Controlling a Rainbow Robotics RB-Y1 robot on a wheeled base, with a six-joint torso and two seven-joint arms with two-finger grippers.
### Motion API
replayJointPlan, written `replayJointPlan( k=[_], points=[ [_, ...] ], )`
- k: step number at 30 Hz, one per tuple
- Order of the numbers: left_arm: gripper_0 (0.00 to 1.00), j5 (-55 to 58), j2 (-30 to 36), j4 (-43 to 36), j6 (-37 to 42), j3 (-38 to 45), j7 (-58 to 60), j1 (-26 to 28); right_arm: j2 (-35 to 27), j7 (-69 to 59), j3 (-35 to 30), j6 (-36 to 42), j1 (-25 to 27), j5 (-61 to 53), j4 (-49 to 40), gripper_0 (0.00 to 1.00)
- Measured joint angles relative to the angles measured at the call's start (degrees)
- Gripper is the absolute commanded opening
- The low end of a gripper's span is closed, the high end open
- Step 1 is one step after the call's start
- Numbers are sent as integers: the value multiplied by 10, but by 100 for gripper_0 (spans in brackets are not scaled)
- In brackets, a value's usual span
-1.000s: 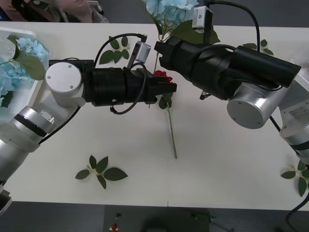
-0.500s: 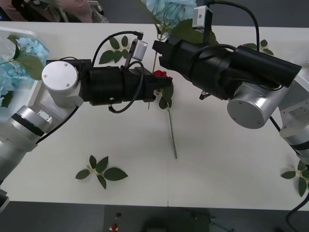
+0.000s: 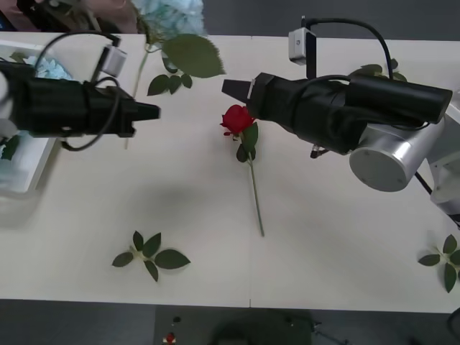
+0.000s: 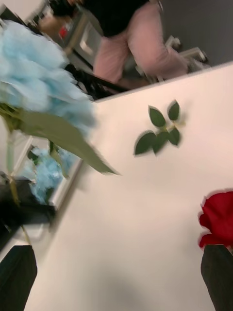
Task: Put the red flowers into the right box and the blue flowers into the left box
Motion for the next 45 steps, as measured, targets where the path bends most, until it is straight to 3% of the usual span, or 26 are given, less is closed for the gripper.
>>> replayJointPlan(
  k=[4,7,11,18,23,25,28,31,36,45],
  points=[
    [0,-95,157,3,-1,1,0,31,-40,0,2,151,-24,-44,-14,99],
    [0,-169,227,37,-16,16,0,46,-55,0,2,206,-46,-46,-15,99],
    [0,-304,233,130,-107,48,-24,48,-50,-15,3,336,-78,-24,-15,99],
    [0,-387,194,264,-231,27,-89,48,27,-67,12,448,-113,71,27,99],
    [3,-415,175,313,-305,-42,-89,47,90,-67,51,453,-121,160,90,99],
    [35,-416,170,321,-327,-67,-89,47,111,-66,69,450,-123,185,120,99],
    [62,-416,168,325,-349,-85,-89,47,130,-66,109,421,-136,210,166,98],
    [79,-425,168,325,-350,-84,-89,47,142,-64,150,401,-156,225,210,99],
    [82,-427,168,324,-375,-72,-89,47,158,-63,187,360,-175,238,268,99],
    [83,-419,197,259,-381,-43,-89,47,206,-59,188,299,-190,239,376,99]
  ],
)
